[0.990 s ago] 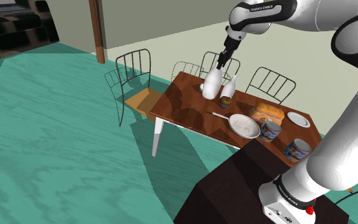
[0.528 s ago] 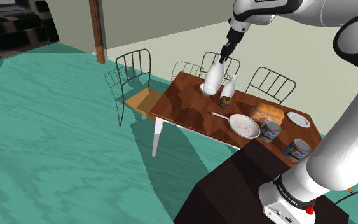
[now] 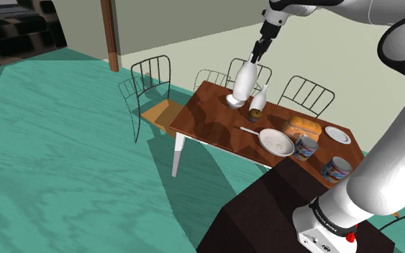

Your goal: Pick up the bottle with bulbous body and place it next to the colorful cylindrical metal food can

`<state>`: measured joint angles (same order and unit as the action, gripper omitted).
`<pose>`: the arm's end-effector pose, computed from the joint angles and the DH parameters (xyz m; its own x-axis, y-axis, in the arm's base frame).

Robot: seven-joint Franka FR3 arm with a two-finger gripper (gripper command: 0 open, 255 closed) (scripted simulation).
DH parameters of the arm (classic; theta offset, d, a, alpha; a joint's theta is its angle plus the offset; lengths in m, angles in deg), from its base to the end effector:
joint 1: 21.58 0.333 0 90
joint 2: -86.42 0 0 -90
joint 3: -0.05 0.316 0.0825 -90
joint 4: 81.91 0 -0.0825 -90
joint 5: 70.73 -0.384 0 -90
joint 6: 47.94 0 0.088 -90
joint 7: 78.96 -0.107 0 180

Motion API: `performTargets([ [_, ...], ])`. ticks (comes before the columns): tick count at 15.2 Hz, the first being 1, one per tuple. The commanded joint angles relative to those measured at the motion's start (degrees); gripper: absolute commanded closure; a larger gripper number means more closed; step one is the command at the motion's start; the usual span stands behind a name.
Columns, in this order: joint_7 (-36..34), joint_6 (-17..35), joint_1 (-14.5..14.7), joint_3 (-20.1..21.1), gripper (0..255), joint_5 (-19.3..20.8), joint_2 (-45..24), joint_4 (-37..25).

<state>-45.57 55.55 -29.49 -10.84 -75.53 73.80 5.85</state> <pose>0.6070 -0.1874 0.5355 0.9681 0.2401 0.0711 0.2409 -0.9706 -0.0024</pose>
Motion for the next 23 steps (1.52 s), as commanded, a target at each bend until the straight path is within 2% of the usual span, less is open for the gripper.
performTargets([
  [1, 0.83, 0.08, -0.42, -0.37, 255, 0.21, 1.76, 1.84],
  [6, 5.17, 2.13, -2.62, -2.4, 255, 1.31, 9.35, 11.56],
  [12, 10.77, 3.23, -5.58, -5.38, 255, 3.01, 16.93, 20.25],
  [23, 22.4, 2.88, -11.71, -12.44, 255, 6.93, 26.67, 29.41],
])
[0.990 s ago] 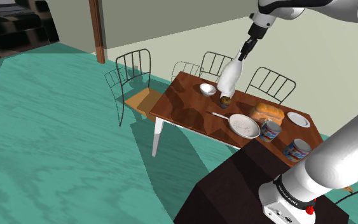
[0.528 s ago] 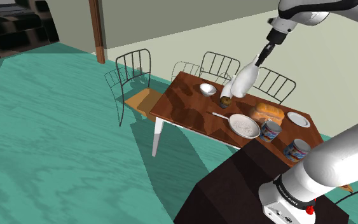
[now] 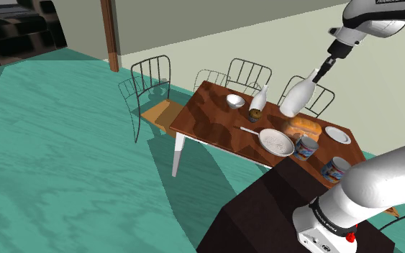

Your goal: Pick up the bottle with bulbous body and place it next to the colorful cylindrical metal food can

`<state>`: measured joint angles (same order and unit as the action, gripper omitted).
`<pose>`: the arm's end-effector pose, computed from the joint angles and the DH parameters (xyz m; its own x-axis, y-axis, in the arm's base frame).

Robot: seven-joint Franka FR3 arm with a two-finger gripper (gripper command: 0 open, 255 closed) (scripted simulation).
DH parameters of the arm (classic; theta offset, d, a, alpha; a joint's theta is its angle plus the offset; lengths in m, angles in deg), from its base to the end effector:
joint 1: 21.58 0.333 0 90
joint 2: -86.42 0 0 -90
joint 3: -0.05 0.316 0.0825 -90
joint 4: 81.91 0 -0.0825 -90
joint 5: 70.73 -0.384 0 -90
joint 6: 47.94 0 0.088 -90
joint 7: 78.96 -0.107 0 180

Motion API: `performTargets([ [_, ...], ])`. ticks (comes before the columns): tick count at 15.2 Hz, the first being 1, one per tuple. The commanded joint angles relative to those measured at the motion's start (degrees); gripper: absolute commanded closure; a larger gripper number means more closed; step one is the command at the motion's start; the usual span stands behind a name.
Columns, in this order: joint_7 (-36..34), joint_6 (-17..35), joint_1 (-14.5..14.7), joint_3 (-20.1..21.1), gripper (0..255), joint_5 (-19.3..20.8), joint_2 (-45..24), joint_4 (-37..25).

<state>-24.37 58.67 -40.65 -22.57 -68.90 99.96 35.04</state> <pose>0.3601 -0.3424 0.5391 0.9685 0.2388 0.0707 0.2396 -0.9709 -0.0027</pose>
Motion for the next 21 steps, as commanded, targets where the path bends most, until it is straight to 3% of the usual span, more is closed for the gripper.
performTargets([
  [1, 2.36, -0.36, -1.11, -1.46, 255, 0.67, 1.1, 0.66],
  [11, 15.12, -1.88, -6.58, -9.98, 255, 3.72, 3.85, 1.42],
  [21, 30.32, -3.39, -10.48, -20.75, 255, 3.33, -0.24, -4.06],
])
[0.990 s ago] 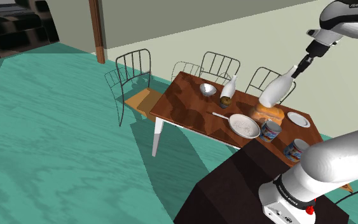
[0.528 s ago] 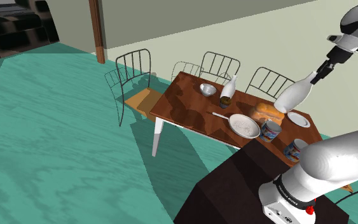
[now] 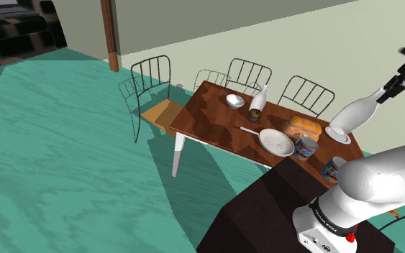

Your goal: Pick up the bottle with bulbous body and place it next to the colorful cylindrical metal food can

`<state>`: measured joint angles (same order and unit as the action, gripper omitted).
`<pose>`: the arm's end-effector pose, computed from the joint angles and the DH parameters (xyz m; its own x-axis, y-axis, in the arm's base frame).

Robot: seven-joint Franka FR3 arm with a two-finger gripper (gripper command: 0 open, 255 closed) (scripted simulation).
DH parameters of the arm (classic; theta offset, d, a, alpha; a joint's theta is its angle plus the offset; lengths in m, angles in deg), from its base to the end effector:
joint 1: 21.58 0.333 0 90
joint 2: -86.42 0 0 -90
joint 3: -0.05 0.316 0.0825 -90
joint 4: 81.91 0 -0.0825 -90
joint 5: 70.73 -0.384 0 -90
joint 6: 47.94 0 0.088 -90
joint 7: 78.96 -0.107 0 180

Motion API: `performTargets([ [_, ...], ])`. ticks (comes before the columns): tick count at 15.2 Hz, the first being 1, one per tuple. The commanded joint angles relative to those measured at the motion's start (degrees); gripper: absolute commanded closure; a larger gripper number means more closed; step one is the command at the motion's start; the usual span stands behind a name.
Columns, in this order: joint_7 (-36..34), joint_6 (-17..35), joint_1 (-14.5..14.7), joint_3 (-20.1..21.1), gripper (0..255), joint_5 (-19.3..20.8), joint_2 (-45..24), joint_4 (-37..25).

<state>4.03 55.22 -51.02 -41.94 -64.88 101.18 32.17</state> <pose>0.1253 -0.4875 0.5421 0.9686 0.2381 0.0718 0.2390 -0.9710 -0.0032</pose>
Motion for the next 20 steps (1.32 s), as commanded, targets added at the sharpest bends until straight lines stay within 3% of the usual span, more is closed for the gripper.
performTargets([
  [1, 1.97, 0.82, -0.15, -1.46, 255, -0.69, -1.49, -0.46],
  [20, 4.59, 15.53, -0.07, -3.98, 255, -2.85, -5.42, 11.24],
])
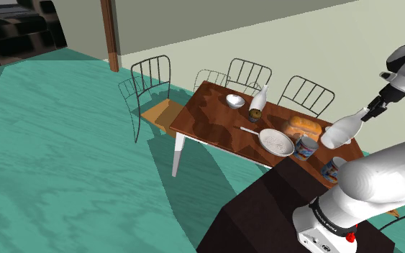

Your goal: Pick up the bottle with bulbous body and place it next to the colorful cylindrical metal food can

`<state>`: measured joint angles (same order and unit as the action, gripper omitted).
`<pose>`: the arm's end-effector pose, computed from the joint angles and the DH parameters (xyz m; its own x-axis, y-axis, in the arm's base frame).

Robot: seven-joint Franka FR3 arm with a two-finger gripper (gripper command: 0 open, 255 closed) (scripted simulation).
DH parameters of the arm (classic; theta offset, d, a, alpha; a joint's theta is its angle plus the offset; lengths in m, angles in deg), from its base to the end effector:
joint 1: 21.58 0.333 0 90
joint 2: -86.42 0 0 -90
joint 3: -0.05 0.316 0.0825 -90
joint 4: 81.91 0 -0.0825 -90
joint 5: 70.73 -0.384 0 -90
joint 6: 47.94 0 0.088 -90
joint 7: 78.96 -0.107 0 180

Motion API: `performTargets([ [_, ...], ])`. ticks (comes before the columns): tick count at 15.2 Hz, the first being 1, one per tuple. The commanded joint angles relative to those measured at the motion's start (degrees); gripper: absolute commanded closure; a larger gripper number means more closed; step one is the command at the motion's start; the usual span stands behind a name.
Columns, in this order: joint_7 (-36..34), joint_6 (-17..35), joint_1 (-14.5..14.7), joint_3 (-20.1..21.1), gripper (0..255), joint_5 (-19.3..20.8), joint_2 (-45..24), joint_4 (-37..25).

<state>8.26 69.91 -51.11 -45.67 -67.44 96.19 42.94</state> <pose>0.1177 -0.4963 0.4409 0.9682 0.2401 0.0709 0.2410 -0.9705 -0.0034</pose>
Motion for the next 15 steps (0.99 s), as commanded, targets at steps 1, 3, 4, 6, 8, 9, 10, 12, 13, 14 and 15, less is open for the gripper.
performTargets([
  [1, 0.61, 1.63, 0.06, -0.4, 255, -0.57, -0.81, 0.96],
  [3, 1.17, 3.19, 0.15, -0.74, 255, -1.19, -1.64, 1.92],
  [4, 1.47, 3.97, 0.2, -0.9, 255, -1.53, -2.09, 2.38],
  [6, 2.14, 5.52, 0.3, -1.23, 255, -2.29, -3.04, 3.26],
  [8, 2.87, 7.08, 0.41, -1.54, 255, -3.16, -4.07, 4.1],
  [9, 3.27, 7.85, 0.46, -1.69, 255, -3.65, -4.62, 4.49],
  [10, 3.7, 8.62, 0.52, -1.83, 255, -4.16, -5.19, 4.88],
  [12, 4.61, 10.14, 0.61, -2.08, 255, -5.29, -6.39, 5.61],
  [13, 5.1, 10.89, 0.65, -2.19, 255, -5.9, -7.02, 5.95],
  [14, 5.62, 11.64, 0.68, -2.28, 255, -6.56, -7.68, 6.28],
  [15, 6.16, 12.39, 0.72, -2.36, 255, -7.25, -8.35, 6.6],
])
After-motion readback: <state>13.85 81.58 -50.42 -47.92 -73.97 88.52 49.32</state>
